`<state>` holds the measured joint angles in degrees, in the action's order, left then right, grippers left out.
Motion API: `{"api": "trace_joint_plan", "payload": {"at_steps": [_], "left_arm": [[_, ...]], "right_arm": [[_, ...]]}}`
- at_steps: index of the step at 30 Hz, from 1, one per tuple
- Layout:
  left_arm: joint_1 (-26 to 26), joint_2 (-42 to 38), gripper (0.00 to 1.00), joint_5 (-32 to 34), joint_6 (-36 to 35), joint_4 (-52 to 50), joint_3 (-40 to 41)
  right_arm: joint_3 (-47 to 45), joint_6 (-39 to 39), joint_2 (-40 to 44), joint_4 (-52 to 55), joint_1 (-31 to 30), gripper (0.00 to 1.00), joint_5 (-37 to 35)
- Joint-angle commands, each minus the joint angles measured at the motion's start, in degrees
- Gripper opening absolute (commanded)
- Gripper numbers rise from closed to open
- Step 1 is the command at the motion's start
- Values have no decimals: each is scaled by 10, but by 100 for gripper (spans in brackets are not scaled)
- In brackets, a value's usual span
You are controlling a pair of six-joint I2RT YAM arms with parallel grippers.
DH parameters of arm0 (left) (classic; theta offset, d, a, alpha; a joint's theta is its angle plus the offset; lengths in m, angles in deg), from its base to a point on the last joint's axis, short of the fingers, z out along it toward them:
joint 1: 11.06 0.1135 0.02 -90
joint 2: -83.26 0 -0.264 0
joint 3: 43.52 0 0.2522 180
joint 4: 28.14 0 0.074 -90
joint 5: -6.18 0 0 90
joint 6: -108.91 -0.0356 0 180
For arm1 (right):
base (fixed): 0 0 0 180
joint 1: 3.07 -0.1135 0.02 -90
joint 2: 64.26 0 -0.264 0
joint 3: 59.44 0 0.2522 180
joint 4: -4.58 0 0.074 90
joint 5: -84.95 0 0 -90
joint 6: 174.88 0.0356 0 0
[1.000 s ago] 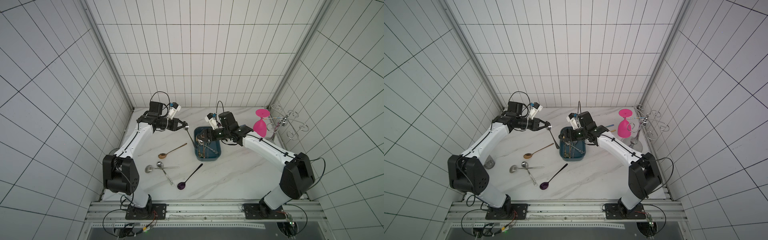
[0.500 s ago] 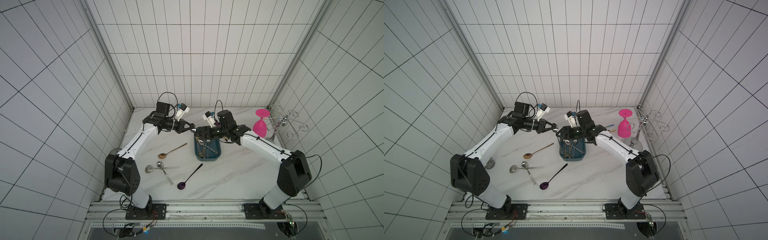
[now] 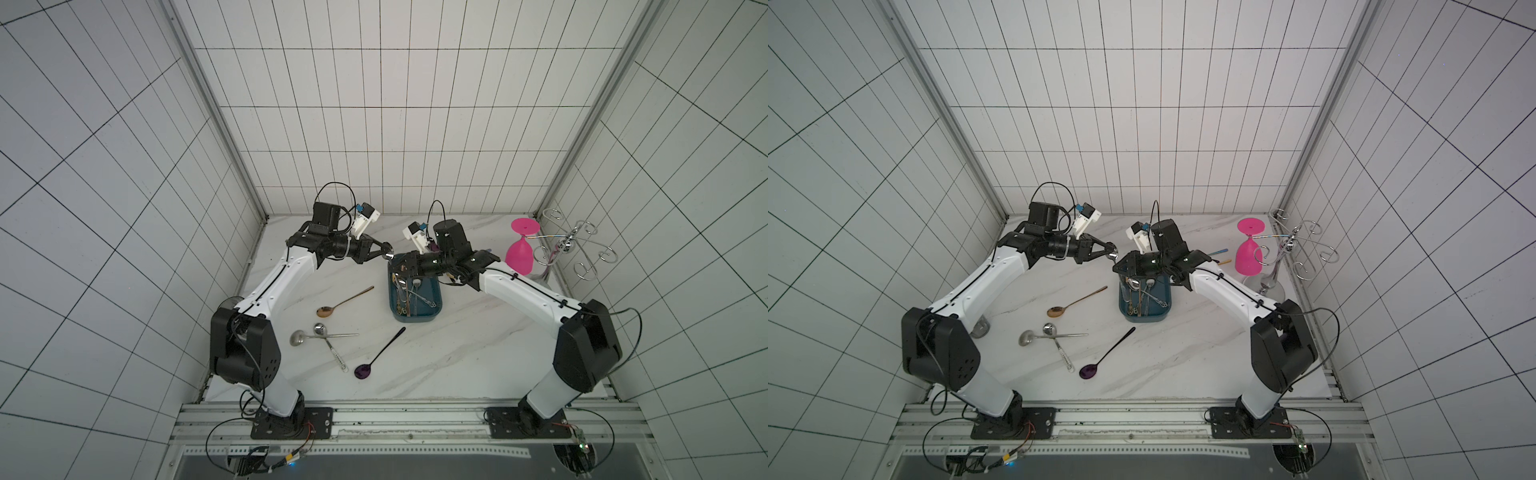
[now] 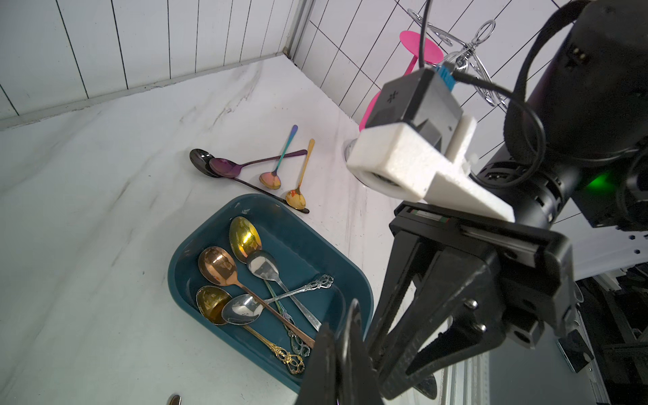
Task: Put the spoon into the storage box
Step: Pick up the spoon from the center of the board, then place the spoon in the storage box.
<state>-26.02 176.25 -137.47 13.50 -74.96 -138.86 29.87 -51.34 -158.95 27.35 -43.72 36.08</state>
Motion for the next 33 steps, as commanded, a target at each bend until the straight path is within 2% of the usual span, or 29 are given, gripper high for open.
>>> {"api": "trace_joint_plan", "payload": {"at_steps": [1,3,5,6,8,12,14,18,23,25,33], "left_arm": [[-3,8,0,-13,8,27,-9],[-3,9,0,-12,10,31,-6],[-3,8,0,-9,17,32,-6],[-3,6,3,-9,19,33,-4],[-3,-3,15,-2,20,38,2],[-3,-23,48,22,37,42,12],[-3,-41,59,37,40,47,26],[2,-89,77,72,54,80,78],[46,-137,94,83,78,106,140],[73,-151,99,83,90,118,158],[151,-187,99,99,95,135,208]], "right_arm": [[-7,2,-8,-13,-5,8,6],[-6,-5,-9,-10,-5,0,11],[-3,-18,-8,3,-5,0,7],[-5,-20,-5,5,-4,0,3],[-13,-24,-2,3,-4,0,-1],[-32,-29,0,10,8,0,-9],[-53,-21,4,-3,16,0,-22],[-82,-10,-2,-8,40,0,-37],[-117,14,-15,-32,57,0,-70],[-113,13,-28,-23,62,0,-82],[-94,9,-66,-19,72,0,-115]]}}
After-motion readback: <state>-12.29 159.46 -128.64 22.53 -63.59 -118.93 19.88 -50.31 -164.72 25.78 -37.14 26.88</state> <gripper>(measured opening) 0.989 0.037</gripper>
